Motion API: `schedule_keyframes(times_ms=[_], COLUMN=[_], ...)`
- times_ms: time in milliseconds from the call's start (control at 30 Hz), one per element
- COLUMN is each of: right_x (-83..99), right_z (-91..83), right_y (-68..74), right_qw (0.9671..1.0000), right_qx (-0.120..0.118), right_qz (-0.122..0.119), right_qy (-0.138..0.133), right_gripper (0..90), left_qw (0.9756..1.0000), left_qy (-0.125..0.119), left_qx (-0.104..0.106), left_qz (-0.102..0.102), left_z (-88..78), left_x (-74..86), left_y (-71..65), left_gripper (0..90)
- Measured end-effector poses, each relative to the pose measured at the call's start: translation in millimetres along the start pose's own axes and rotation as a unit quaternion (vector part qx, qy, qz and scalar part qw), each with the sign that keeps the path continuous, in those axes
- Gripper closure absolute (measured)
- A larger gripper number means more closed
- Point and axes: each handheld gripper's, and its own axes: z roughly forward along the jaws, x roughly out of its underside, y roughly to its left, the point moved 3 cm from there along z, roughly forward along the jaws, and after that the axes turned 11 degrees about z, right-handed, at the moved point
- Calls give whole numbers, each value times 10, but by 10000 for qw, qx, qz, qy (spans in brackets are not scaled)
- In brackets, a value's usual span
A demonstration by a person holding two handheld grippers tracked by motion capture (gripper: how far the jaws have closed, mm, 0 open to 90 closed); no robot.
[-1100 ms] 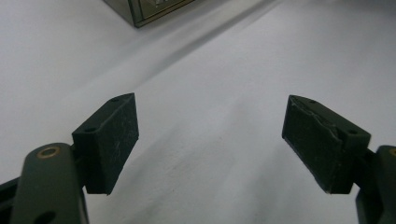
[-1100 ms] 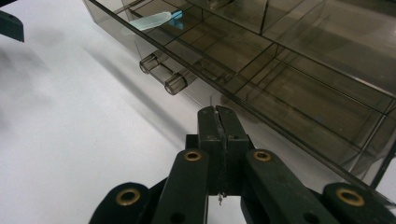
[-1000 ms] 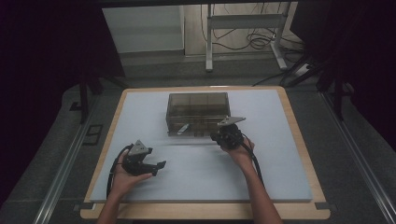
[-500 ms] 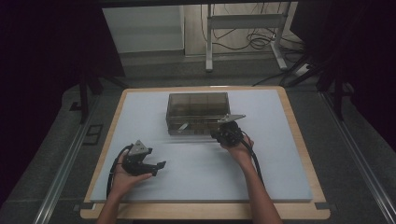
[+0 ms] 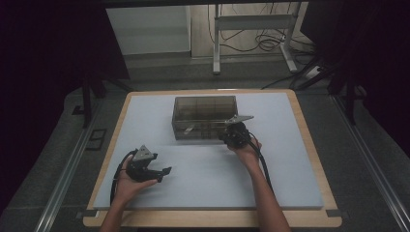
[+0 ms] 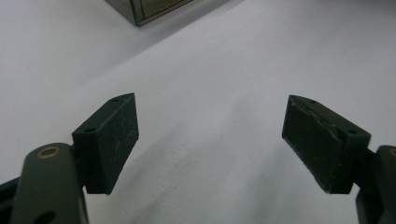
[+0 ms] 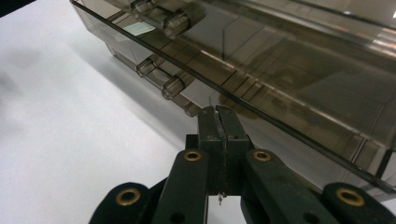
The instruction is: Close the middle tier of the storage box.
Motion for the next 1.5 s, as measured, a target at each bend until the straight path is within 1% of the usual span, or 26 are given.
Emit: schedule_keyframes(times_ms=[400,467,667,867,933,1233,1500], right_x=[-55,-61,-63,-68,-69,-75,-18], right_z=[51,59,61,65,59,-40,-116], right_y=[-39,-43,-34,-31,-27,13,38], right_qw=[9999,9999,9999,9999,9999,10000,9999], right_qx=[74,50,67,28,61,29,-18], right_qz=[73,110,106,118,91,-30,-95], right_qy=[-15,-23,-40,-20,-26,-63,-38], right_gripper=[883,883,883,883,883,882,881], left_qw=[10000,10000,10000,10000,10000,9999,9999], left_qy=[1,-3,-11,-5,-3,30,62], left_qx=[-22,-29,-43,-62,-69,-103,-95], left_qz=[-18,-18,-24,-42,-30,-40,1], left_z=[-10,-15,-23,-30,-32,-30,-19], left_x=[7,7,7,5,-1,-2,8], left_y=[13,16,19,20,16,27,12], left_gripper=[191,191,191,191,191,192,190])
